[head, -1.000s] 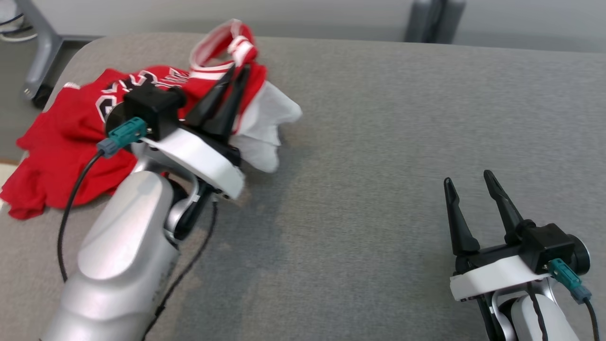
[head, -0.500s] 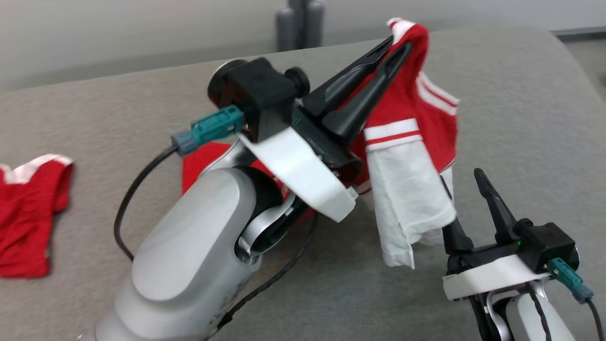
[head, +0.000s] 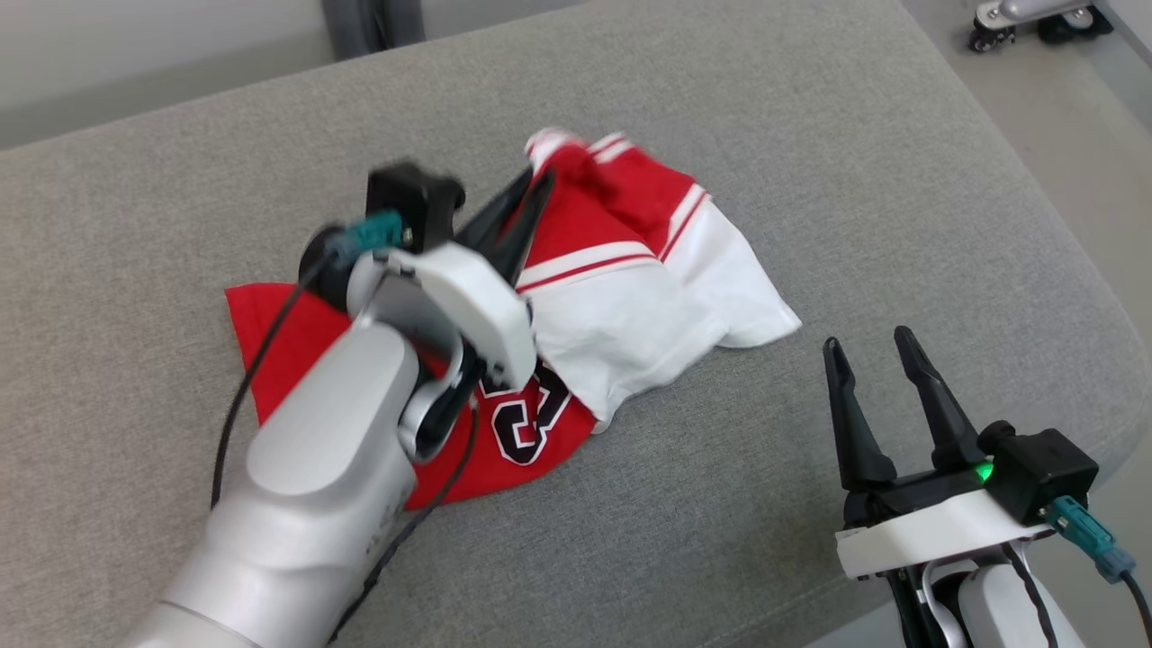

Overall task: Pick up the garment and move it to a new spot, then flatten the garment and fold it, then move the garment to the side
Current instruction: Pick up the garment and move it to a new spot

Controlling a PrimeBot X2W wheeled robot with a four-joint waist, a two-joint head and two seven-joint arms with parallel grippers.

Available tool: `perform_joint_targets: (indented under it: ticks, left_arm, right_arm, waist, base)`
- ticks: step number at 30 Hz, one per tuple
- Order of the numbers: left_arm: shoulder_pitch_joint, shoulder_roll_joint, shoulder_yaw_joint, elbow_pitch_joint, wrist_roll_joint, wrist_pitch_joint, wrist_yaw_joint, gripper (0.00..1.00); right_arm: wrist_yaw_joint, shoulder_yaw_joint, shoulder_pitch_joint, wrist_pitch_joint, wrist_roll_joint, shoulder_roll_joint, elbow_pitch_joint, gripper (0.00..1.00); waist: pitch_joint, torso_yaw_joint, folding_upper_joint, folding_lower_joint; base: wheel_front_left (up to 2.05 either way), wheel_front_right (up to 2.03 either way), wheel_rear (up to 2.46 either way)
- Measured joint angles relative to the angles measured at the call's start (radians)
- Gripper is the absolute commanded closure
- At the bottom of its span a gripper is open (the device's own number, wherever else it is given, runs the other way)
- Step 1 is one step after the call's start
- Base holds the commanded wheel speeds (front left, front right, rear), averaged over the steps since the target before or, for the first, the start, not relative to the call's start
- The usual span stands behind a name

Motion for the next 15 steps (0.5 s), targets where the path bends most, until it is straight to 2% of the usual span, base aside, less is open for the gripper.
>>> perform_joint_targets:
  ticks: [4,5,6,7,12,15]
  left_arm:
    - [0.023,-0.018,-0.042,0.164,0.009,-0.093,-0.036,1.0]
    - [0.023,-0.018,-0.042,0.164,0.009,-0.093,-0.036,0.84]
    - [0.022,-0.021,-0.047,0.19,0.011,-0.12,-0.042,0.52]
    - [0.022,-0.026,-0.045,0.212,0.003,-0.141,-0.043,0.0]
    - [0.026,-0.039,-0.036,0.203,0.022,-0.199,-0.047,0.0]
    - [0.081,-0.038,0.027,0.066,0.072,-0.201,-0.008,0.0]
  right_arm:
    - [0.0,0.013,0.0,0.0,0.001,-0.001,0.002,0.0]
    - [0.0,0.013,0.0,0.0,0.001,-0.001,0.002,0.0]
    - [0.0,0.015,-0.001,0.0,0.0,0.0,0.002,0.0]
    - [0.0,0.011,-0.001,0.0,-0.001,0.001,0.001,0.0]
    - [0.0,-0.001,0.012,0.0,-0.044,0.001,0.01,0.0]
    - [0.0,-0.008,0.032,0.0,-0.072,0.001,0.012,0.0]
  waist:
    - [0.01,0.007,0.0,0.0]
    - [0.01,0.007,0.0,0.0]
    - [0.011,0.014,0.0,0.0]
    - [0.012,0.021,0.0,0.0]
    - [-0.011,0.078,0.0,0.0]
    - [-0.044,0.112,0.0,-0.0001]
  base:
    - [0.0,0.0,0.0]
    - [0.0,0.0,0.0]
    - [0.0,0.0,0.0]
    - [0.0,0.0,0.0]
    - [0.0,0.0,0.0]
    - [0.0,0.0,0.0]
